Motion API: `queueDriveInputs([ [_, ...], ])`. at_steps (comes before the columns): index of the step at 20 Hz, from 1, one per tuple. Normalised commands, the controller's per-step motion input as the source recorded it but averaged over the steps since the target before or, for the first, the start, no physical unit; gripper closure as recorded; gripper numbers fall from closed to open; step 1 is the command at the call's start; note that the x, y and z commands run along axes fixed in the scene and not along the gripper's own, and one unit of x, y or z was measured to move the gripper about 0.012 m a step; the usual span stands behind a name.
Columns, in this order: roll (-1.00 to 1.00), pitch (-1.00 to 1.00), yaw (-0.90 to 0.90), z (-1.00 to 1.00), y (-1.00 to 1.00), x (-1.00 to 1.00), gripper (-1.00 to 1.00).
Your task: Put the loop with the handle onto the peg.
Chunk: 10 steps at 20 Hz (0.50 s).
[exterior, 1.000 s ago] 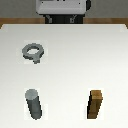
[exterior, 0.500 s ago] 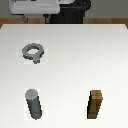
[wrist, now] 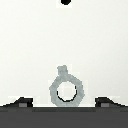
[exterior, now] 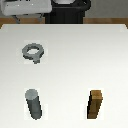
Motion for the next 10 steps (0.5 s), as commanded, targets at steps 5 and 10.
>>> queueDriveInputs([
  [5,0.00,0.00,0.00,-0.60,0.00,0.00,-1.00],
  [10,0.00,0.00,0.00,-0.25,0.00,0.80,-1.00],
])
